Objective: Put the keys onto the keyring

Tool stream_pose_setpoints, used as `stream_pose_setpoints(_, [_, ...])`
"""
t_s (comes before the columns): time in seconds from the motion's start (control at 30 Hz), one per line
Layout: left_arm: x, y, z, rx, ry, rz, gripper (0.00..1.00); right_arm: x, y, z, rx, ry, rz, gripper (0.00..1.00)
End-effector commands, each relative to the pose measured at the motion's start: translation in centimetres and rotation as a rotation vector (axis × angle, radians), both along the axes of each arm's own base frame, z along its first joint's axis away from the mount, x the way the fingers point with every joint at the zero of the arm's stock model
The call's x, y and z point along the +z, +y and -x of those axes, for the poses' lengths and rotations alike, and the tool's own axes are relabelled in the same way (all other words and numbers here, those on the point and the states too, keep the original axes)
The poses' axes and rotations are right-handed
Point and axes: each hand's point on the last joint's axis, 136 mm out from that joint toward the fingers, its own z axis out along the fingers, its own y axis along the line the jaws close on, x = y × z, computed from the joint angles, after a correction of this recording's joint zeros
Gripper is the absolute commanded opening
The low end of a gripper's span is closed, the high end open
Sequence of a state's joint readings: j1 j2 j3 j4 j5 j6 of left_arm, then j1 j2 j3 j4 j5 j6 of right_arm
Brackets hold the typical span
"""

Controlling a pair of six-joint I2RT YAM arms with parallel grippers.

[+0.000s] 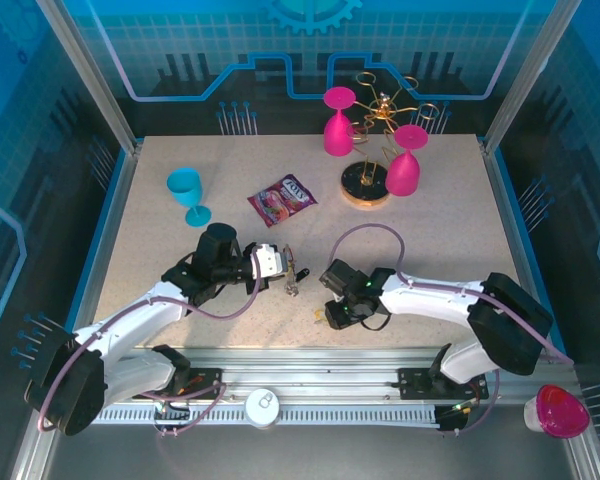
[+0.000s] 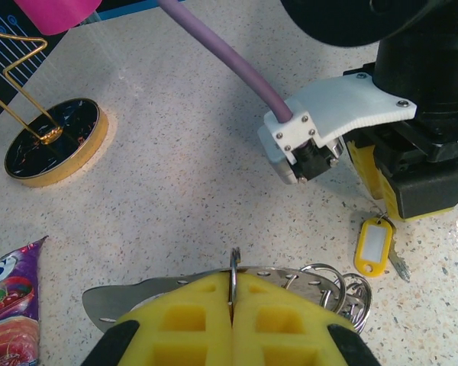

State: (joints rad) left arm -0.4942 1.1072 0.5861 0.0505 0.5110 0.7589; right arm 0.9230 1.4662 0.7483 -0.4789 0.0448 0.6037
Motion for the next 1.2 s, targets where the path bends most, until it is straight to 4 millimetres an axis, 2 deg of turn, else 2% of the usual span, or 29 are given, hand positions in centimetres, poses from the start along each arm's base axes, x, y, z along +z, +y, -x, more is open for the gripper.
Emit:
stream_pose_setpoints(0.0, [0.7,-0.3,0.6,-0.032,-0.020,0.014,0.00,0.4,1.3,-0.3,0.053,-0.016,-0.014,0.25])
stream_pose_setpoints(0.2, [0.6,-0.3,0.6,-0.034,-0.021,0.008,0.00,0.2,1.6,-0.5,0.067,-0.014,-0.015,0.17])
stream_pose_setpoints(0.4, [0.5,-0.3,0.6,-0.035,-0.022,0.005,0.00,0.6,1.3,-0.8,0.085,-0.048,-0.004,0.00])
stream_pose_setpoints(0.63, [0.4,-0.3,0.6,-0.037,-0.019,0.001,0.00,1.4,0.4,-1.2,0.131,-0.090,-0.009,0.00])
stream_pose_setpoints(1.17, [0.0,-0.3,0.7,-0.051,-0.011,-0.010,0.00,-0.5,0.0,-1.7,0.106,0.016,-0.015,0.02])
